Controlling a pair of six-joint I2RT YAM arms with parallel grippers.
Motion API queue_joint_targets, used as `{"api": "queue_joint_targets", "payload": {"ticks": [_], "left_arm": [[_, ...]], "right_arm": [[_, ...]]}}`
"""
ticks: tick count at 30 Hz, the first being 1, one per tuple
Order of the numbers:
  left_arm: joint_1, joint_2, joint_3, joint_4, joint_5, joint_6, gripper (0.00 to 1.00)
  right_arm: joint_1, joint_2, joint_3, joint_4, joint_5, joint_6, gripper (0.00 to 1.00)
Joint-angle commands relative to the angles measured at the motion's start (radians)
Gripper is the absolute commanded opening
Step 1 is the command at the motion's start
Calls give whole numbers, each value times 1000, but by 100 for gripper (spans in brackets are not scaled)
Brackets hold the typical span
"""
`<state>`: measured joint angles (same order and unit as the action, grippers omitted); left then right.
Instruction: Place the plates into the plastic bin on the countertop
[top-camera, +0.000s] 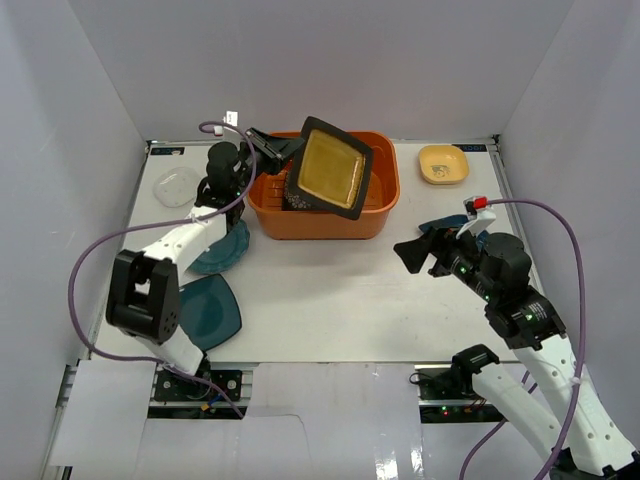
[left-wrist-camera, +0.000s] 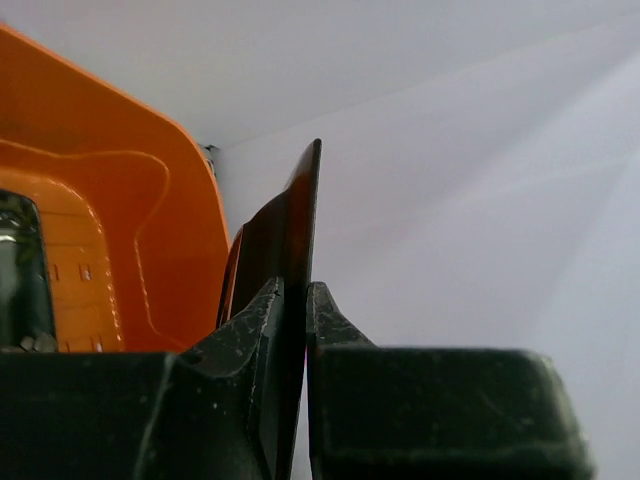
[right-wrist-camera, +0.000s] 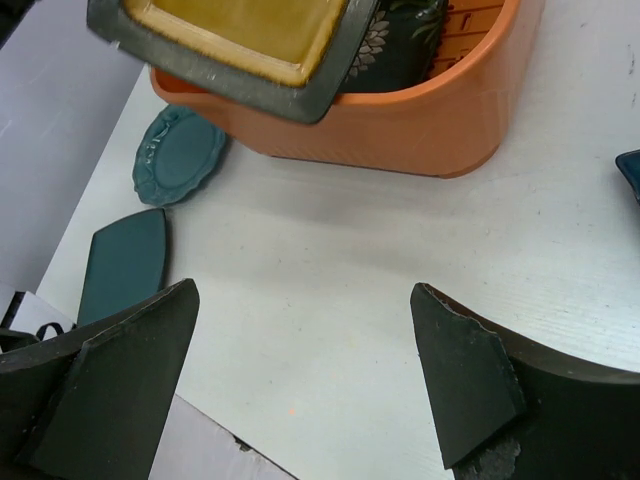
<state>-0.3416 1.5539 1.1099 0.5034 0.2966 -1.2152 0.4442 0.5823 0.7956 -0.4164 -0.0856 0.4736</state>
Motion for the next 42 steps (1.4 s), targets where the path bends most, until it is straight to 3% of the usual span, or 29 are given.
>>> {"api": "queue_joint_targets", "payload": {"ticks": [1, 9, 15, 21, 22, 23, 27, 30, 32, 37, 42], "left_arm": [[49, 79, 157, 133, 58, -113, 0], [107, 316, 240, 202, 127, -178, 0], [105, 350, 150, 208, 142, -106, 0], [101, 311, 151, -23, 110, 100, 0], [102, 308, 162, -114, 101, 126, 5], [102, 304, 172, -159, 92, 153, 25], [101, 301, 254, -366, 53, 323, 66], [99, 288, 303, -508, 1, 408, 84], [96, 276, 350, -624, -57, 491, 96], [78, 204, 406, -755, -177, 681, 98], [73, 80, 346, -721, -177, 730, 98]], "right_arm": [[-4, 25, -15, 25, -40, -29, 93], [-6, 100, -61, 137, -94, -21, 93], [1, 162, -102, 195, -149, -7, 93], [62, 237, -180, 343, -134, 69, 94], [91, 269, -188, 382, -125, 77, 94], [109, 287, -193, 401, -112, 91, 94], [247, 421, -179, 487, 10, 115, 93], [367, 531, -160, 588, 79, 183, 94], [438, 609, -165, 658, 132, 227, 100], [569, 853, -110, 867, 158, 354, 84], [643, 1086, 20, 969, 77, 421, 84]]}}
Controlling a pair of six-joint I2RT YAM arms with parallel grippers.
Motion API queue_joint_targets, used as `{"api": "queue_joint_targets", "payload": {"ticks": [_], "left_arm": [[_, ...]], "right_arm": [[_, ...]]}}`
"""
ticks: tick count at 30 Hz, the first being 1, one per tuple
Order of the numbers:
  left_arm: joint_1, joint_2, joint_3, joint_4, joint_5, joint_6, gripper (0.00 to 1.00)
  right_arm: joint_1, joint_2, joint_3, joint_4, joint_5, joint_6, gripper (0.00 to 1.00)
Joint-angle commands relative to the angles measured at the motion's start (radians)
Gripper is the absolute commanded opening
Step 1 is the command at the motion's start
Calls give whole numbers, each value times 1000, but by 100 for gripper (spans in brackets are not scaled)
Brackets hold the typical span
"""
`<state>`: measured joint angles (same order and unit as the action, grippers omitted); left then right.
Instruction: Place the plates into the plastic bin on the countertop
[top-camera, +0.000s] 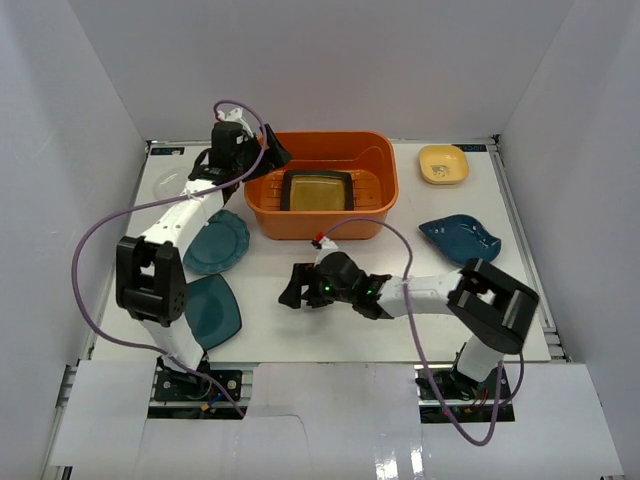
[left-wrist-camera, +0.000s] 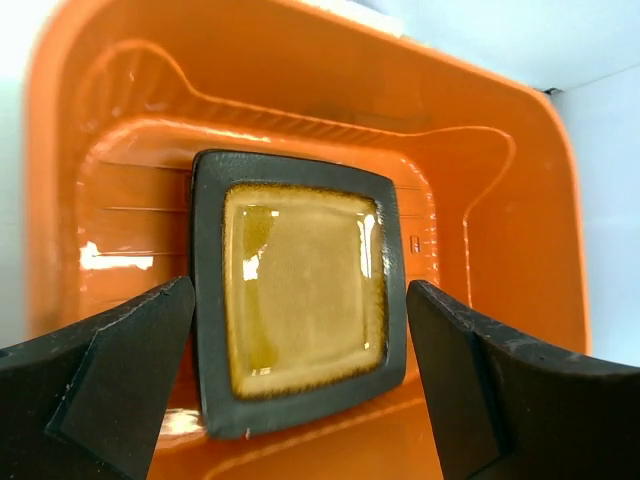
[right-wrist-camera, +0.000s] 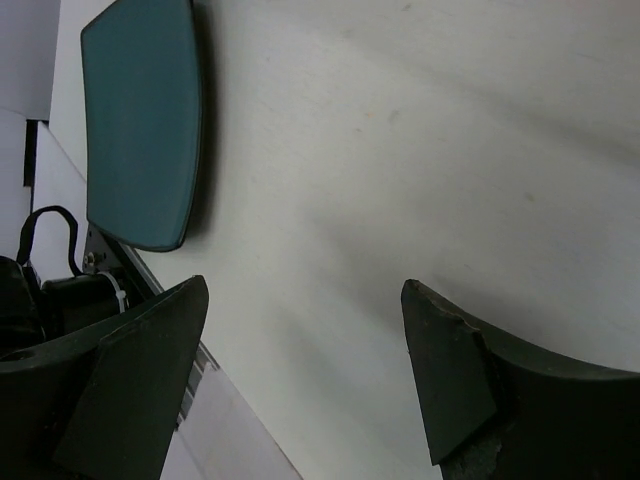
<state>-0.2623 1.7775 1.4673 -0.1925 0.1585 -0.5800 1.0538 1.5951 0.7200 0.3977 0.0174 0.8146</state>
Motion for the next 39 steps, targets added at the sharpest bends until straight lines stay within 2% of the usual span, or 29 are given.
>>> {"api": "queue_joint_targets", "payload": {"ticks": [1, 6, 8, 10, 12, 13, 16, 18, 21, 24, 25, 26, 29, 32, 34, 35, 36, 38, 39], "left_arm": [[-6, -167, -19, -24, -34, 101, 98], [-11, -347, -137, -16, -20, 88, 98], [-11, -461, -194, -18, -25, 80, 98], [-11, -576, -289, -31, -25, 69, 98], [-12, -651, -344, -60, -24, 68, 98], [-12, -688, -395, -74, -22, 66, 98], [-14, -818, -470, -117, -14, 63, 98], [-14, -888, -481, -157, -25, 63, 98], [-14, -941, -464, -195, -1, 75, 98], [-12, -969, -423, -234, 33, 85, 98], [-14, -978, -415, -239, 42, 88, 98], [-14, -987, -404, -242, 52, 89, 98], [-14, -1018, -391, -251, 90, 91, 98], [-14, -1030, -349, -266, 105, 104, 98], [-14, -1032, -315, -268, 104, 108, 98], [-14, -1030, -303, -266, 104, 108, 98], [-14, -1029, -279, -266, 101, 108, 98], [-14, -1030, -260, -265, 73, 112, 98], [-12, -1032, -256, -268, 44, 114, 98]], "right_arm": [[52, 145, 119, 182, -52, 90, 84], [107, 321, 252, 197, -99, 158, 84], [127, 382, 291, 222, -115, 188, 81], [143, 433, 323, 227, -122, 210, 73], [153, 468, 337, 251, -140, 256, 70], [155, 498, 343, 263, -148, 273, 64], [161, 558, 358, 299, -169, 334, 58], [163, 600, 371, 322, -191, 363, 53], [163, 646, 395, 360, -217, 403, 50], [166, 664, 400, 389, -202, 422, 32], [163, 663, 388, 436, -197, 429, 18], [163, 657, 372, 464, -188, 442, 9], [156, 574, 265, 539, -168, 417, 8], [156, 387, 109, 541, -174, 365, 8], [156, 194, -6, 517, -169, 310, 8], [152, 125, -34, 488, -143, 284, 8], [138, -21, -53, 404, -126, 226, 8], [112, -157, -47, 298, -99, 157, 8], [65, -261, -28, 186, -96, 126, 8]]}}
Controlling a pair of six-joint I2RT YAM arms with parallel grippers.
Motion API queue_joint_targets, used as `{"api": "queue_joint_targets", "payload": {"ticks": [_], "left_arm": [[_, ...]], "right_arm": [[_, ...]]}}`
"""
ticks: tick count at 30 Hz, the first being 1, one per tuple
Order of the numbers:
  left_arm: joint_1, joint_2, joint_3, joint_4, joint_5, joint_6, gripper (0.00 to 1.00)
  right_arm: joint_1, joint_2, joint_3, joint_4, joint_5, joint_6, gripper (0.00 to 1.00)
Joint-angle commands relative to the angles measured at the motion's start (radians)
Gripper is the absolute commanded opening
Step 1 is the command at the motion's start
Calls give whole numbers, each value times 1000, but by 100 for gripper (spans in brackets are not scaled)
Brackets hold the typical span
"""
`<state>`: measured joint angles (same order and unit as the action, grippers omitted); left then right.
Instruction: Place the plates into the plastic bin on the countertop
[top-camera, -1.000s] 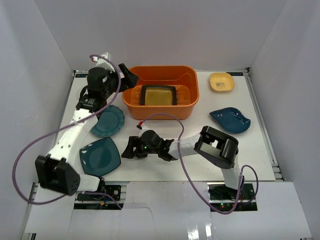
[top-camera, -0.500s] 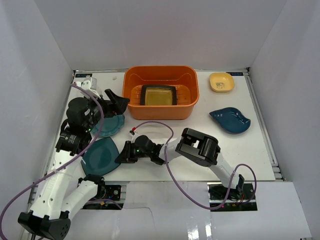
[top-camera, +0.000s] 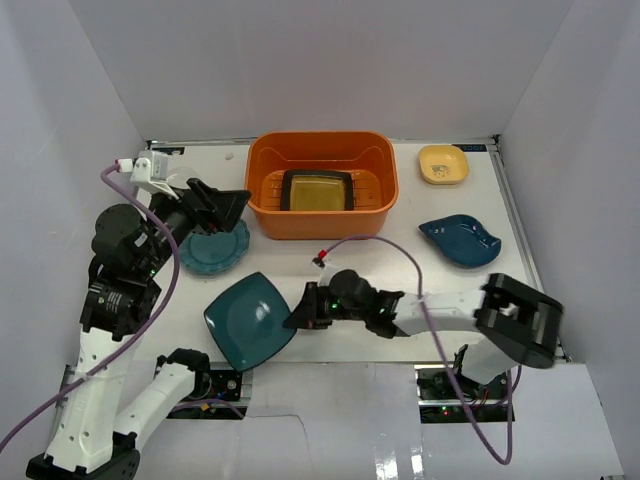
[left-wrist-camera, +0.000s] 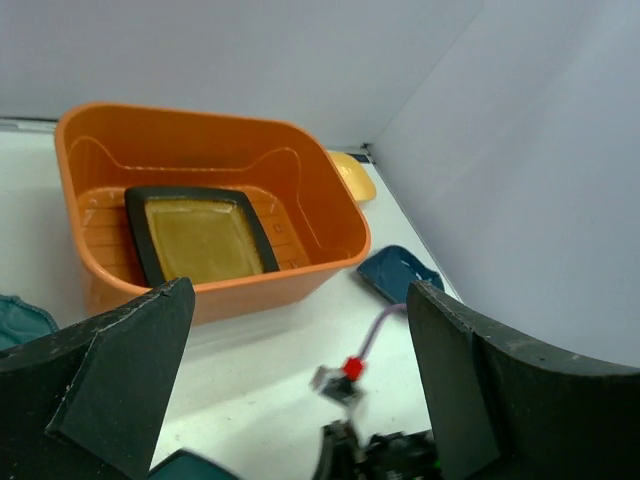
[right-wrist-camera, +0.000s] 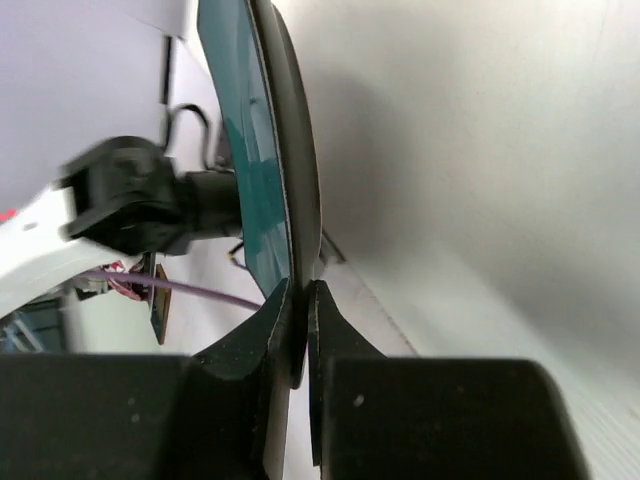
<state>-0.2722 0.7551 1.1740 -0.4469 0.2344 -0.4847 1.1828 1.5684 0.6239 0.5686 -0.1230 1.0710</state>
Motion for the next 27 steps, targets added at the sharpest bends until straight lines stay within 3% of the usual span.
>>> {"api": "queue_joint_targets", "payload": {"ticks": [1, 6, 10, 12, 18, 19, 21, 27], "left_arm": [[-4, -8, 42, -21, -96, 20, 98], [-4, 7, 23, -99, -317, -14, 98], [-4, 56, -54, -108, -375, -57, 98], [-4, 85, -124, -86, -385, -101, 98], [30, 136, -361, 7, -409, -269, 98], [62, 148, -387, 16, -403, -287, 98], [109, 162, -460, 22, -400, -351, 89], [321, 170, -565, -9, -391, -426, 91]], "right_arm": [[-96, -279, 101, -24, 34, -170, 8], [-374, -473, 227, -217, -47, -253, 8], [-586, -430, 359, -268, -161, -258, 8], [-681, -335, 459, -273, -225, -252, 8], [-738, -53, 756, -374, -225, -307, 8], [-739, -27, 773, -377, -218, -307, 8], [-742, 33, 810, -388, -188, -312, 8], [-755, 122, 815, -397, -150, -322, 8]]}}
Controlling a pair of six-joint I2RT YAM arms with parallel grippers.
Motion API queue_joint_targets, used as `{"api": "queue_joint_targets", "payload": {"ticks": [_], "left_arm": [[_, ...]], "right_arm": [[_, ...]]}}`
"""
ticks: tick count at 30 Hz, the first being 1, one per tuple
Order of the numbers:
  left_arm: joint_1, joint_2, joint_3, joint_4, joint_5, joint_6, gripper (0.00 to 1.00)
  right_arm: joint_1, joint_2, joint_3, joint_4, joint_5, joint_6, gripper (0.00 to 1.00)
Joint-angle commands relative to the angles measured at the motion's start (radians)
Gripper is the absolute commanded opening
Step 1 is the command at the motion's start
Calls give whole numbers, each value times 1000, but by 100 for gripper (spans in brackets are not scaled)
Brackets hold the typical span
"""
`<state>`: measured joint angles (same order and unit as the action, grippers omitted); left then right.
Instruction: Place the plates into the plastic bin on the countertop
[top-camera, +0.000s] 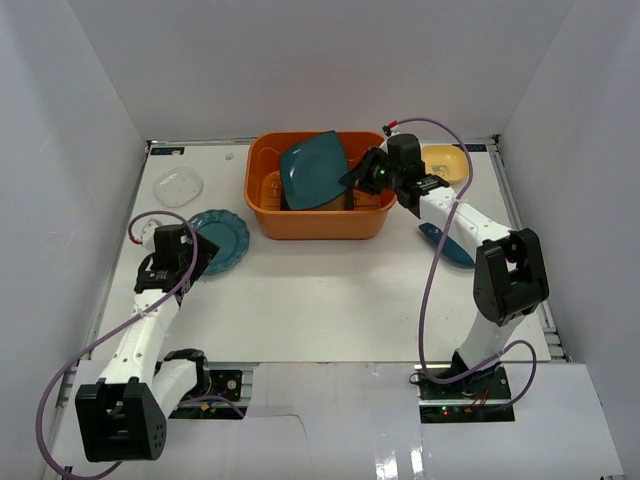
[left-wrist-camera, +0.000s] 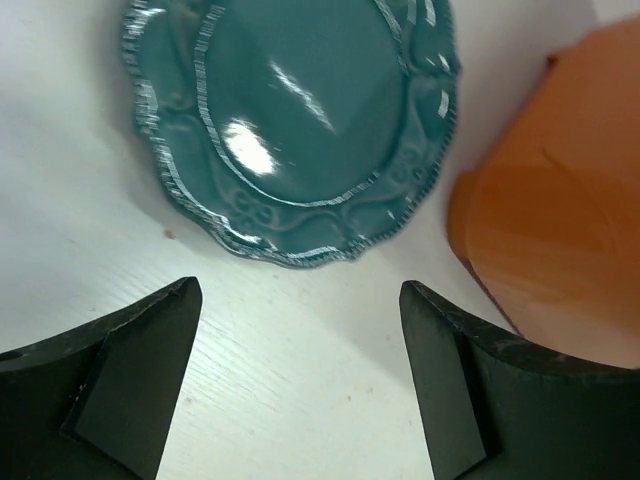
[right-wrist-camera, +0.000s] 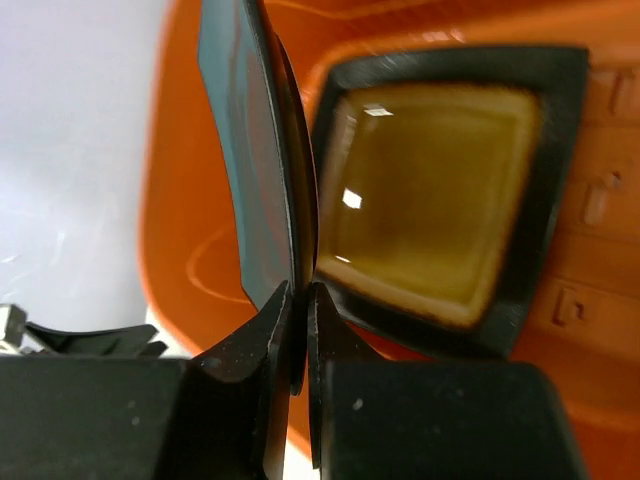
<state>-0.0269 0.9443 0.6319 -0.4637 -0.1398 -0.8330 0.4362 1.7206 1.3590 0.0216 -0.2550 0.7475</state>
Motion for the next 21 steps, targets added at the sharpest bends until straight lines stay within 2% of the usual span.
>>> {"api": "queue_joint_targets", "payload": {"ticks": [1, 4, 11, 13, 14, 17, 18, 19, 20, 21], "left_arm": [[90, -15, -34, 8, -17, -84, 91], [134, 25, -79, 23, -17, -109, 94], [185, 137, -172, 181, 48, -146, 98], [194, 197, -182, 230, 66, -155, 98], [196, 215, -193, 253, 78, -170, 98], [200, 258, -227, 359, 85, -196, 97], [202, 263, -238, 388, 94, -210, 95], [202, 277, -247, 430, 91, -225, 93], [203, 284, -267, 453, 94, -248, 88], [205, 292, -274, 497, 95, -259, 84]], "right_arm": [[-10, -21, 72, 149, -17, -2, 8], [-10, 13, 55, 144, -24, -11, 8], [-14, 53, -27, 140, 3, -19, 10], [-14, 51, -34, 130, 17, -30, 22], [-14, 48, -31, 117, 19, -40, 36], [-14, 24, -32, 87, 40, -63, 54], [-13, 17, -32, 78, 42, -79, 65], [-13, -2, -32, 69, 48, -85, 71], [-13, -15, -35, 52, 51, -97, 81], [-14, -41, -46, 49, 49, -102, 86]]}}
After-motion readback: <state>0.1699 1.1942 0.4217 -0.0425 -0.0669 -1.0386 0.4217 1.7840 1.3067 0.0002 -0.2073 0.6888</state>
